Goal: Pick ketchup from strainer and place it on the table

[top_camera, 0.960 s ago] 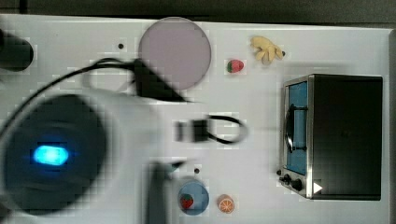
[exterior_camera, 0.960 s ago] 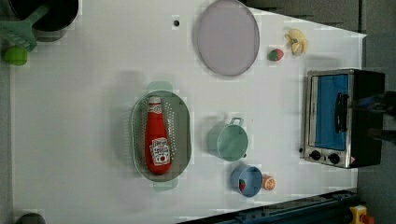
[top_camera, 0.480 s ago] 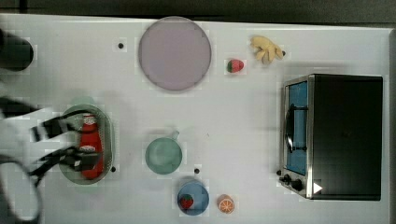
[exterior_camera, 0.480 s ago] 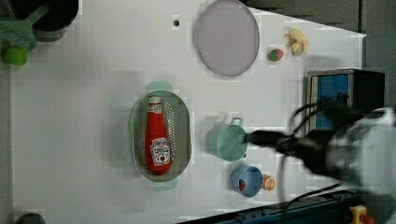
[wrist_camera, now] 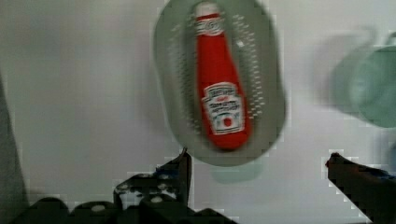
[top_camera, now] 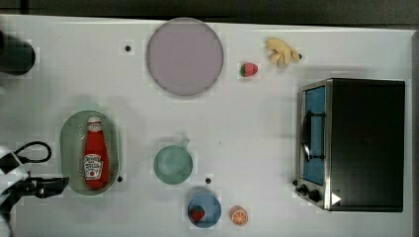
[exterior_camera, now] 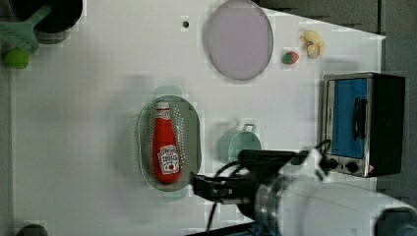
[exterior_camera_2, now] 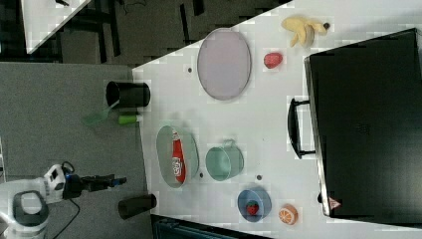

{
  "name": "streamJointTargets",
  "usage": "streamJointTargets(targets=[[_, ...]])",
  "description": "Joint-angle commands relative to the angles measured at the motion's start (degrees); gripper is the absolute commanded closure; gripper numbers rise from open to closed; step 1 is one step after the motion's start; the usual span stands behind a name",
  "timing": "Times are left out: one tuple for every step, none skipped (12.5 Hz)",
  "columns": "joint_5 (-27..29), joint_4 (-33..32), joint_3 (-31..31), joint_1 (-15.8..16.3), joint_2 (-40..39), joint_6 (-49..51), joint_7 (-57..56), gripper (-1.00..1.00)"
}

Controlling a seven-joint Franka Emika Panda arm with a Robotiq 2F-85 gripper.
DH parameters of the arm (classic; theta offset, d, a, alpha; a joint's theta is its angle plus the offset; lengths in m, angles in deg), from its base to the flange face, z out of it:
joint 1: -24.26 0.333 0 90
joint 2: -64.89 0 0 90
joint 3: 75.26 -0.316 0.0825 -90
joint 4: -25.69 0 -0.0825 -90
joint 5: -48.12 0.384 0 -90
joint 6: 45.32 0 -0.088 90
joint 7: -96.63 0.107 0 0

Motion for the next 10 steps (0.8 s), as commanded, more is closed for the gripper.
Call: streamJointTargets(targets=[[-0.96,-8.83,0.26,-1.44,-3.23,-10.95,2.44,-1.00],[-2.26,-11.21,0.24,-1.39,-4.47,-15.50,2.43,-1.00],[-4.25,-13.20,0.37,-1.40,-5.88,-19.49,2.43,-1.00],[-6.65,-14.76,0.47,-1.40,-7.45,-22.71,2.43,-1.00],[-8.68,-15.81,0.51,-1.40,-9.26,-25.61,2.44,-1.00],[-10.22,-16.42,0.66,-1.40,-11.29,-28.03,2.49,-1.00],[-11.38,-16.54,0.87,-1.40,-13.44,-29.80,2.54,-1.00],[-12.79,-16.49,1.21,-1.40,-15.58,-31.12,2.54,-1.00],[-14.46,-16.37,1.59,-1.39,-17.64,-32.15,2.56,-1.00],[-16.31,-16.20,2.03,-1.33,-19.61,-33.09,2.59,-1.00]])
